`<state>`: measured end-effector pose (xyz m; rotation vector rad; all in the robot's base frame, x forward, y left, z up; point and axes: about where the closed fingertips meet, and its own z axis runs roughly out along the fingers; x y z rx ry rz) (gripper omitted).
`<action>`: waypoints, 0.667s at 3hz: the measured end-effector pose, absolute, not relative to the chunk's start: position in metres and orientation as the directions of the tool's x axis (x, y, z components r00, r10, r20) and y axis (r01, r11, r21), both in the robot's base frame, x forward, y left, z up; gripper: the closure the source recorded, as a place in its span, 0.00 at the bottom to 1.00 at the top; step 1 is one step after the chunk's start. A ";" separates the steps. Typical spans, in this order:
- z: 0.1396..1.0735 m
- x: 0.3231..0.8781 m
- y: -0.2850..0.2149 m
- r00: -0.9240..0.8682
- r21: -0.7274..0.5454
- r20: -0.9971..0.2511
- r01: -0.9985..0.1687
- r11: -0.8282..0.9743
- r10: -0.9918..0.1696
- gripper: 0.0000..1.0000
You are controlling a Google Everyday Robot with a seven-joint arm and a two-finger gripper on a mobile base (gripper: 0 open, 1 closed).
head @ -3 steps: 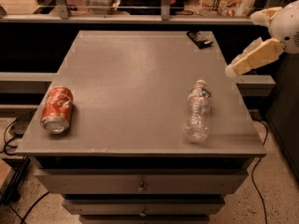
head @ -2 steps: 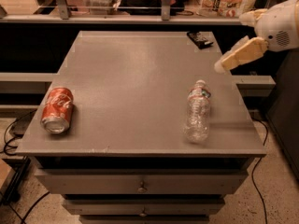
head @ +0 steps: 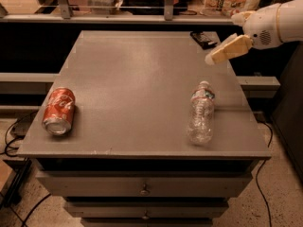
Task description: Move rxbar chocolate near coke can
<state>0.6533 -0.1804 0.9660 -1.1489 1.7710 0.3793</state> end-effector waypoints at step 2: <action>0.940 0.738 -0.173 -0.145 -0.144 -0.922 -0.733 0.665 -0.360 0.00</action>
Offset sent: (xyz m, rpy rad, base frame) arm 0.1081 0.0018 -0.0243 0.2251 -0.0571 -0.2158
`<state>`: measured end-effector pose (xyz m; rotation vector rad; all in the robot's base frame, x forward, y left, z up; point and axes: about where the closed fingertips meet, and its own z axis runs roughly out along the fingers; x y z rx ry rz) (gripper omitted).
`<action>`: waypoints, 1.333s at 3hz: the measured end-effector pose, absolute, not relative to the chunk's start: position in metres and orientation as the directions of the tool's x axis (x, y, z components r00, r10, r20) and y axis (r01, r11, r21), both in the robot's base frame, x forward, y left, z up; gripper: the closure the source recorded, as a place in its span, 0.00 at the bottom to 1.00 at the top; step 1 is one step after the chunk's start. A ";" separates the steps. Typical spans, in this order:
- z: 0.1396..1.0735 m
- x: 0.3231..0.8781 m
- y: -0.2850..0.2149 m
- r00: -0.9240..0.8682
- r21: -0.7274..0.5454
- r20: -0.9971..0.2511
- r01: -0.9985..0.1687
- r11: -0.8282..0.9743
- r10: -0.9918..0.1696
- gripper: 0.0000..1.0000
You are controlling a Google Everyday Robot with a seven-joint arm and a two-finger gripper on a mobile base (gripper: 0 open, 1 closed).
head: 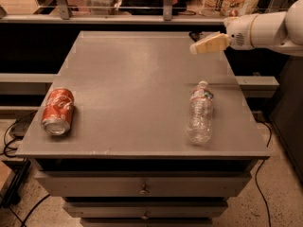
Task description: Move rxbar chocolate near coke can
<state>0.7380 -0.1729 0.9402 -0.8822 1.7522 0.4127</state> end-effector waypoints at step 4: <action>0.908 0.805 -0.187 -0.238 -0.070 -0.932 -0.620 0.782 -0.272 0.00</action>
Offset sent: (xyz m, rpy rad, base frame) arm 0.0244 -0.0030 -0.0088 0.0269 -0.0040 -0.0689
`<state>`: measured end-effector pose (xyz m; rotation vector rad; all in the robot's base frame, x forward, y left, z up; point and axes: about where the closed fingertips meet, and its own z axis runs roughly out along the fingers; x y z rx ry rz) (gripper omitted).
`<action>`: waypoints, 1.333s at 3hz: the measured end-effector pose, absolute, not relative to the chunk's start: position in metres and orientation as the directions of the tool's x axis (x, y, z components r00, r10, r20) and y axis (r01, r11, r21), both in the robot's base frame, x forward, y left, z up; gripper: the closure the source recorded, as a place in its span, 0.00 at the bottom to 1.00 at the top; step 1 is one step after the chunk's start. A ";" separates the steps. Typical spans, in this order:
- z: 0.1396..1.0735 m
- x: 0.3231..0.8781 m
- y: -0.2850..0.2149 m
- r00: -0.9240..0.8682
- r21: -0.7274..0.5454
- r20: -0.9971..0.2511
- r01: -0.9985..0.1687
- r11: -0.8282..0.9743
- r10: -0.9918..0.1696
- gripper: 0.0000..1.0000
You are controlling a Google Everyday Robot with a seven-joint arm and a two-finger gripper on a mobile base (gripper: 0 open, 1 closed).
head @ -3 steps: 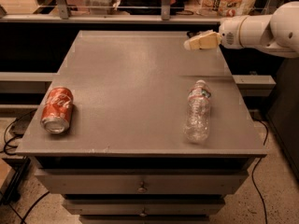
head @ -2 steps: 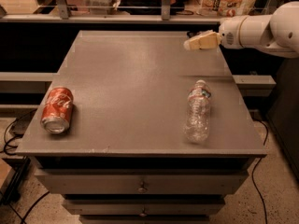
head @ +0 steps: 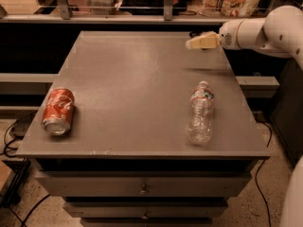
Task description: Move rxbar chocolate near coke can
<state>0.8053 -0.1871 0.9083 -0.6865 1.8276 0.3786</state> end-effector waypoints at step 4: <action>0.866 0.857 -0.196 -0.323 -0.038 -0.906 -0.581 0.813 -0.273 0.00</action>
Offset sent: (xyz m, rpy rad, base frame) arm 0.0475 -0.0175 -0.0215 -0.0308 0.0418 -0.0556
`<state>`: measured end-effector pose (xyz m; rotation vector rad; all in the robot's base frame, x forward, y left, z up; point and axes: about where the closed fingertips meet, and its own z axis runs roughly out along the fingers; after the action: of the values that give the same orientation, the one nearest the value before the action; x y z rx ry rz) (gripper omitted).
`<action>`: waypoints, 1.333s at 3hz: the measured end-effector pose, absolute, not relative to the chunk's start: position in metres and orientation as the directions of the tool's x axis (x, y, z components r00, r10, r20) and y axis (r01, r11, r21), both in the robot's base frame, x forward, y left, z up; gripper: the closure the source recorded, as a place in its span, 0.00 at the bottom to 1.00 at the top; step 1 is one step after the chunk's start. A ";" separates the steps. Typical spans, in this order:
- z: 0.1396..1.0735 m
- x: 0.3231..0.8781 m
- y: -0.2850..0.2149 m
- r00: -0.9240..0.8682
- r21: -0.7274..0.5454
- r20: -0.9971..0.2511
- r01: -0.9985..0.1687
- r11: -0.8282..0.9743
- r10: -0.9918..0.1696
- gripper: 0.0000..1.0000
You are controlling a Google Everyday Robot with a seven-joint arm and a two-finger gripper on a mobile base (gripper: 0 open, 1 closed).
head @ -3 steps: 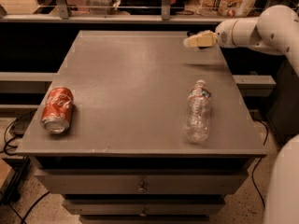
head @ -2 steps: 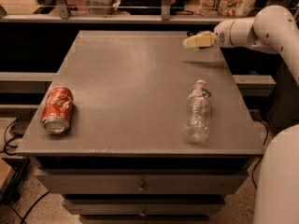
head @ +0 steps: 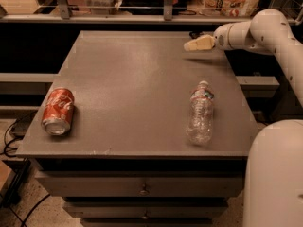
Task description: Move rxbar chocolate near coke can
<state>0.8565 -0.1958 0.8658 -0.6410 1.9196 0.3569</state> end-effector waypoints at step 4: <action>0.841 0.878 -0.200 -0.376 0.034 -0.902 -0.553 0.832 -0.213 0.21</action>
Offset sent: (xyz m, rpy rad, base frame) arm 0.0234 -0.0133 -0.0231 0.0394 0.0508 -0.0411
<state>0.8782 -0.2004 0.8408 -0.5684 1.9589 0.4054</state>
